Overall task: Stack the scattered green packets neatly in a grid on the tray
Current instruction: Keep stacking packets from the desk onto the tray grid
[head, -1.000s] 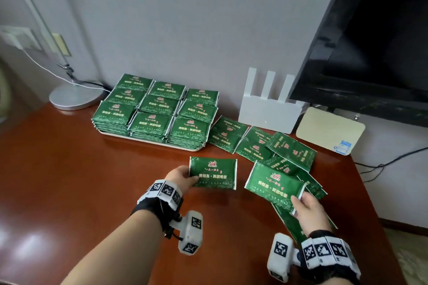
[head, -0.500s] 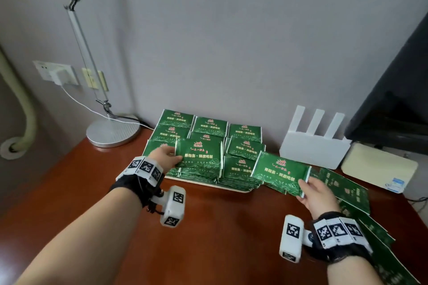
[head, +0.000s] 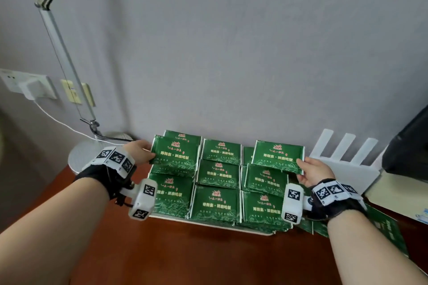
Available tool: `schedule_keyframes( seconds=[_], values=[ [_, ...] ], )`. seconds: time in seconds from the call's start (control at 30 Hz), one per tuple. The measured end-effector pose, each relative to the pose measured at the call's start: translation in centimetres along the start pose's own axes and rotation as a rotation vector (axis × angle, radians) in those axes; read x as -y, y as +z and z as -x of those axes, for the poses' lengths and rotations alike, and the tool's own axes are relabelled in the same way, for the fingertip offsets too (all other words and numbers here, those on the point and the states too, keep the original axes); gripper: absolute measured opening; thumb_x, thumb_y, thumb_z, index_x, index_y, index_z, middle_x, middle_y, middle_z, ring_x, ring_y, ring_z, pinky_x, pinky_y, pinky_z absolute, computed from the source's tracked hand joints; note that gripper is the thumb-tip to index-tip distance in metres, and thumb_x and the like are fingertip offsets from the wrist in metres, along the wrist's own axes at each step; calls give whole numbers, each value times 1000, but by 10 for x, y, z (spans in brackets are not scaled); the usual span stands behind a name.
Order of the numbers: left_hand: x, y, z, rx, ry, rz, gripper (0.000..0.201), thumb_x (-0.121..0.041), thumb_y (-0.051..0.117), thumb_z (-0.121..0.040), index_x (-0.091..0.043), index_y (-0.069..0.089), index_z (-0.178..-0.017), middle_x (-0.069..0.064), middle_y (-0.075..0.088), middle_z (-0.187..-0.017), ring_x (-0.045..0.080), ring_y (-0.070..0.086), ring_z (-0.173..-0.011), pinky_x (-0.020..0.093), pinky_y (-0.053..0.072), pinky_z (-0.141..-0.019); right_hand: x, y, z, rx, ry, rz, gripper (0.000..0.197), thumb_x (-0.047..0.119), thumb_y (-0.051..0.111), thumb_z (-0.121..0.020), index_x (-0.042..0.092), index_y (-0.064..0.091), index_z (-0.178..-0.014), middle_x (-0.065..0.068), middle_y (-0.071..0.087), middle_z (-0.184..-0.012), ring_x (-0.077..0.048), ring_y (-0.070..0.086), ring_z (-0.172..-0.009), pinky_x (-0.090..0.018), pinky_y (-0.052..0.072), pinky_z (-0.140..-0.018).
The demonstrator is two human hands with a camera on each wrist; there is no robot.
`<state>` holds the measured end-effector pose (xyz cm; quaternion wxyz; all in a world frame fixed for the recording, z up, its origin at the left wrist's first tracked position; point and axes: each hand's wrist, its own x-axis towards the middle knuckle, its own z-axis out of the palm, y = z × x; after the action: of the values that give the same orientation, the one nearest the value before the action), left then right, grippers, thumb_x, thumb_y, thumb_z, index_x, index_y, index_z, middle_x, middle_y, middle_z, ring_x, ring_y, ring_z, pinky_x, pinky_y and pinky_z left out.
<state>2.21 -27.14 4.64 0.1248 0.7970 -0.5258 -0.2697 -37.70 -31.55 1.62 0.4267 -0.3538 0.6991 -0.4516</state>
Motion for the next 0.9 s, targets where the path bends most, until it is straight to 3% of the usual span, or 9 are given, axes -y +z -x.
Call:
schedule_keyframes(
  seconds=[0.07, 0.13, 0.23, 0.33, 0.5, 0.63, 0.9],
  values=[
    [3, 4, -12, 23, 1, -9, 30, -17, 55, -91, -8, 60, -118, 10, 63, -117, 23, 58, -108, 25, 42, -87, -1, 11, -19, -9, 36, 64, 29, 15, 57, -91, 6, 58, -119, -5, 60, -88, -17, 49, -58, -24, 42, -55],
    [7, 11, -22, 54, -5, 1, 29, -16, 55, -91, -7, 60, -117, 9, 64, -112, 22, 60, -102, 25, 44, -83, -3, 20, -33, -4, 51, 149, 25, 17, 56, -91, 10, 61, -115, -2, 60, -77, -15, 46, -54, -22, 40, -50],
    [20, 22, -40, 87, -10, 124, 21, -12, 60, -87, -3, 63, -106, 2, 63, -83, 13, 58, -69, 23, 46, -63, -4, 27, -47, 0, 30, 308, 26, 20, 54, -92, 10, 63, -115, -5, 59, -75, -15, 44, -52, -19, 39, -43],
    [28, 26, -47, 109, -42, 157, 4, -14, 64, -85, -12, 61, -87, -2, 60, -71, 10, 56, -62, 19, 40, -50, -2, 32, -49, -1, 1, 397, 28, 21, 53, -93, 10, 62, -117, -2, 58, -73, -12, 42, -51, -9, 31, -30],
    [28, 31, -48, 128, -48, 186, 11, -13, 64, -84, -17, 55, -79, 1, 60, -74, 12, 55, -63, 19, 45, -55, 5, 36, -39, -5, -22, 374, 30, 16, 54, -93, 7, 58, -121, 2, 47, -60, -10, 43, -52, -12, 35, -33],
    [28, 33, -46, 118, -42, 175, 16, -13, 63, -84, -20, 50, -77, 0, 58, -78, 10, 55, -65, 17, 42, -52, 2, 37, -43, -17, -1, 378, 32, 19, 55, -92, 11, 57, -123, 1, 48, -61, -13, 46, -56, -24, 33, -48],
    [28, 34, -48, 121, -67, 195, 13, -14, 65, -83, -16, 52, -79, 4, 61, -80, 13, 57, -68, 21, 50, -62, -9, 38, -56, -13, -28, 468, 31, 19, 58, -89, 9, 60, -119, 6, 45, -61, -10, 41, -55, -22, 35, -55]
  ],
)
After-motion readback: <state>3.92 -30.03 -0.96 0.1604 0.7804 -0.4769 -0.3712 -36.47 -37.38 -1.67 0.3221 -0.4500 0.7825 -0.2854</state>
